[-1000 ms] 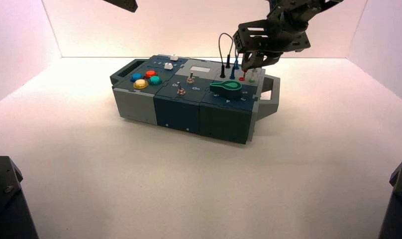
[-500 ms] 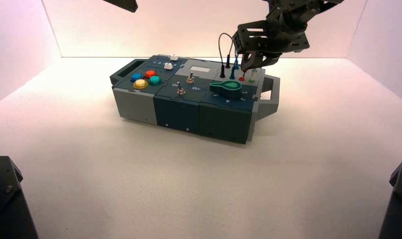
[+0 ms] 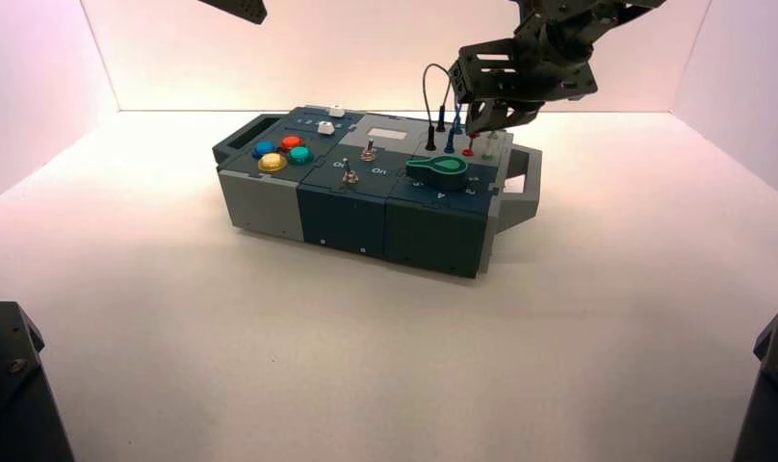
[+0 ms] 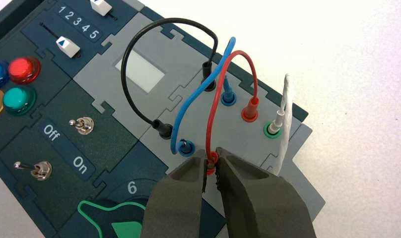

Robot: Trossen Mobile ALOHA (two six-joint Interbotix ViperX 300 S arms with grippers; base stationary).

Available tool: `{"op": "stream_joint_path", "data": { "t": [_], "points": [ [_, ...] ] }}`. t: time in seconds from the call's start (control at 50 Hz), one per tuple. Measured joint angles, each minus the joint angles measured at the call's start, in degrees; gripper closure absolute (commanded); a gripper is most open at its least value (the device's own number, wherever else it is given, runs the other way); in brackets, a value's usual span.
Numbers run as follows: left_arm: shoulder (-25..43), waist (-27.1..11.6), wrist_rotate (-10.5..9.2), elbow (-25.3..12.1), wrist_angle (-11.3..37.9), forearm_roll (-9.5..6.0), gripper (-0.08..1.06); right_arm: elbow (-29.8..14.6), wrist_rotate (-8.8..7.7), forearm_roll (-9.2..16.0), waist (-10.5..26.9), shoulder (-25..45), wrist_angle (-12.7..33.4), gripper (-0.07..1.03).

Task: Insert the red wire.

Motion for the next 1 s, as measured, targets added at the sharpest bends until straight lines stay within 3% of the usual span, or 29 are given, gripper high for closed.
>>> {"op": "stream_joint_path", "data": {
  "t": [1.0],
  "points": [
    [-0.1, 0.0, 0.00, 0.0, 0.0, 0.09, 1.01, -1.8, 0.00, 0.0, 0.2, 2.7, 1.0, 0.98]
  ]
}}
